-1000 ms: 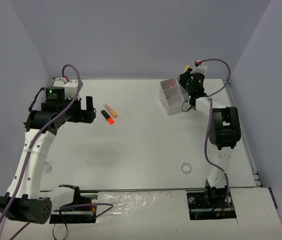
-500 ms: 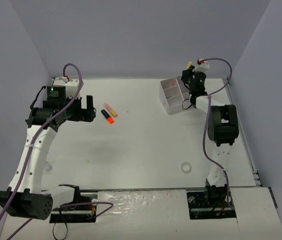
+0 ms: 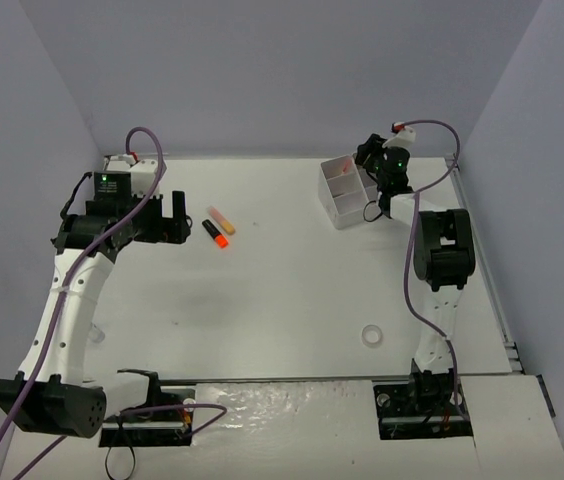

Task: Sort the stationery into containers
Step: Place the pen in the storage box, then pick up the pen from the center of the board.

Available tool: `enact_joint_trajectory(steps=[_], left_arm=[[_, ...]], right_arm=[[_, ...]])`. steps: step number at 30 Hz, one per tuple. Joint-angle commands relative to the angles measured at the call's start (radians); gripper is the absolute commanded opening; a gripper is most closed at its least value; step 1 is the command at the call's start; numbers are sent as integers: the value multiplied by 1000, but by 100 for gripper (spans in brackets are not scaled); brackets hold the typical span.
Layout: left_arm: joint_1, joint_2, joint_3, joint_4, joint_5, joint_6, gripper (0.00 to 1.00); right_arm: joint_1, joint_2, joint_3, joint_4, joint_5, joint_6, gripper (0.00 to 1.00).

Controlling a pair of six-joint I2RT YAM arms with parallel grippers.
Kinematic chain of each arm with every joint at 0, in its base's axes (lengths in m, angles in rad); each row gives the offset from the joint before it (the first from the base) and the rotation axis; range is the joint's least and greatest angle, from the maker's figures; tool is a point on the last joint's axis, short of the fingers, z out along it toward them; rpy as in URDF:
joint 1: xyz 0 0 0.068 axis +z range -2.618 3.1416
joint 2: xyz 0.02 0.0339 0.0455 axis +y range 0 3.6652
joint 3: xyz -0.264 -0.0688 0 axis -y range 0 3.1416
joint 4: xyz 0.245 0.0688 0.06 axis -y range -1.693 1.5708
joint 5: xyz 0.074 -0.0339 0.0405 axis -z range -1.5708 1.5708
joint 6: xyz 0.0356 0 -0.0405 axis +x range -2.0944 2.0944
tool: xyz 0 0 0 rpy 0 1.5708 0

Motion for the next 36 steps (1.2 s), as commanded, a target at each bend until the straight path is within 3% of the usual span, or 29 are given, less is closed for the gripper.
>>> enact_joint_trajectory(steps=[1, 7, 10, 22, 25, 27, 29, 32, 34, 36], left_arm=[[7, -13, 24, 20, 1, 18, 97], [9, -14, 27, 8, 1, 19, 97], [9, -12, 30, -3, -10, 21, 97], [10, 75, 74, -118, -76, 65, 95], [-9, 200, 137, -85, 18, 63, 84], [-60, 272, 183, -46, 44, 220, 83], [-128, 339, 226, -24, -70, 402, 83], [-132, 438, 278, 6, -112, 560, 87], [-128, 545, 356, 3, -138, 528, 89], [-116, 646, 442, -23, -164, 374, 89]], right_arm=[[-5, -98, 12, 45, -10, -25, 59], [-13, -170, 15, -6, -8, -35, 60], [-14, -227, 20, -58, 9, -38, 66], [59, -398, 104, -430, -107, -58, 65], [134, -463, 63, -460, -83, -75, 65], [180, -485, 45, -479, -92, -118, 65], [209, -512, 21, -488, -119, -115, 65], [231, -540, -11, -508, -159, -85, 65], [250, -563, -38, -529, -155, -83, 65], [264, -582, -59, -539, -127, -86, 64]])
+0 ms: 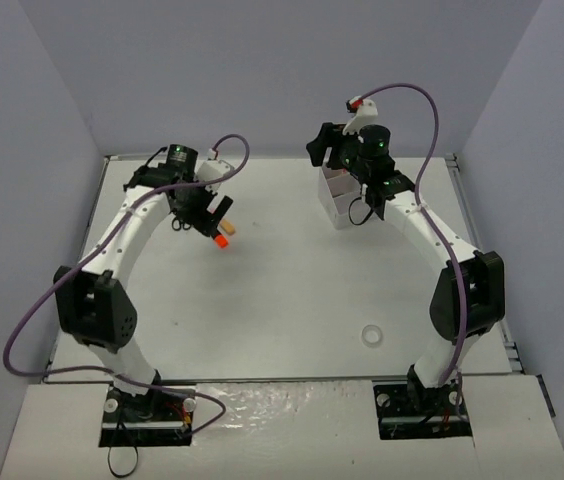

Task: Sort the stationery into containers
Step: Pick up the pen from the center of the board.

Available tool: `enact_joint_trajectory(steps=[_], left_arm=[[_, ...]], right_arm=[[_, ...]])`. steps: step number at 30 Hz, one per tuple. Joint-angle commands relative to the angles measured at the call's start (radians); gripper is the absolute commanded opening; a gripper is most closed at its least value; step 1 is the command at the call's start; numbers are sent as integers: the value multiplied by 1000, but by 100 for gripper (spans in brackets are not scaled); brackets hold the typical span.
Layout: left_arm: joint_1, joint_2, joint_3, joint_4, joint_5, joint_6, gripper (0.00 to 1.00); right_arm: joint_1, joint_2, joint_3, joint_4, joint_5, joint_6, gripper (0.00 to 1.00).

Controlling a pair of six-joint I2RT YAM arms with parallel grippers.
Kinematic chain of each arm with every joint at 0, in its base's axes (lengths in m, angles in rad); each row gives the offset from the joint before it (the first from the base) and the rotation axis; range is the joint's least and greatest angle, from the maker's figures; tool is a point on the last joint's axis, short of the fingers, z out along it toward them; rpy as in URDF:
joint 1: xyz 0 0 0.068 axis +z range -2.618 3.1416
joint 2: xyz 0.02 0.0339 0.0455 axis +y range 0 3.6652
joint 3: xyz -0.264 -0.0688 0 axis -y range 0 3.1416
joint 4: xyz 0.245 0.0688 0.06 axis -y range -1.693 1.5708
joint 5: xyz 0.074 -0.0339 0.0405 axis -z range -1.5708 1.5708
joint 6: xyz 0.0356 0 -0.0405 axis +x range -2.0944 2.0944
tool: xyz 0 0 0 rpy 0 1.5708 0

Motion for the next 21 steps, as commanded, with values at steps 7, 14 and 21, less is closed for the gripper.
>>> enact_joint_trajectory(steps=[7, 14, 21], left_arm=[[30, 263, 174, 100, -162, -460, 88], [-9, 302, 101, 173, -273, -598, 89], [-9, 383, 116, 183, -297, -627, 88]], right_arm=[[33, -143, -102, 10, 37, 15, 64], [36, -179, -139, -10, 60, -19, 65], [36, -192, -134, -24, 67, -37, 65]])
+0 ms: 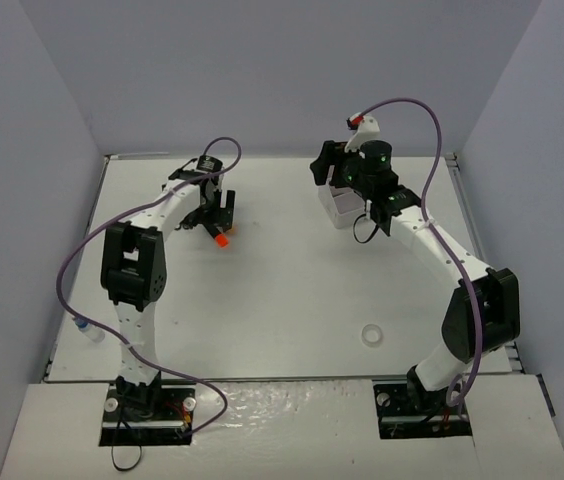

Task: Sort the stationery into containers
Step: Pick up the pen from the center of the board.

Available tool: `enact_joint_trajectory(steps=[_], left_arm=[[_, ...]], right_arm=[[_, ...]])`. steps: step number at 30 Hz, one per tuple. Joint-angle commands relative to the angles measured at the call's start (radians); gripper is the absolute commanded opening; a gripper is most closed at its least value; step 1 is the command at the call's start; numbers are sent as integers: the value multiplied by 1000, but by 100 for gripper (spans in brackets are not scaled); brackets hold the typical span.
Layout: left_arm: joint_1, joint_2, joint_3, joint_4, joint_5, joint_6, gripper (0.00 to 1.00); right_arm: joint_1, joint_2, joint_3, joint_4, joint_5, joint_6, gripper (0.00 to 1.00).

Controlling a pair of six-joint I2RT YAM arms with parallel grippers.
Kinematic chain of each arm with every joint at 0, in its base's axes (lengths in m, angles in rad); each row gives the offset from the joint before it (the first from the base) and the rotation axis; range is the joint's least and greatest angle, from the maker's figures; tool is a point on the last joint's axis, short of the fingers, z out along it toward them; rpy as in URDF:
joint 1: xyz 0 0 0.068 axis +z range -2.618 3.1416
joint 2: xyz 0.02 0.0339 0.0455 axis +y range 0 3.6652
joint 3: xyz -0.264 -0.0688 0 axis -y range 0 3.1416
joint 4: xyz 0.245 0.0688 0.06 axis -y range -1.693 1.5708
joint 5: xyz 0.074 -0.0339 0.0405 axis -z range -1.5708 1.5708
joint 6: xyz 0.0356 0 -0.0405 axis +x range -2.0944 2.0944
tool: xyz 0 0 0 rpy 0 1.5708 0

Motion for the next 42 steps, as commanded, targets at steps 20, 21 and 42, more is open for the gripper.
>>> enact_joint_trajectory(steps=[20, 21, 42], left_arm=[[6, 80, -32, 46, 11, -96, 36], [7, 76, -47, 43, 14, -98, 27], [-29, -563, -190, 65, 361, 204, 0]], right_arm=[[-1, -132, -8, 5, 61, -92, 66], [-2, -129, -5, 6, 62, -92, 66], [123, -48, 187, -60, -258, 101, 67]])
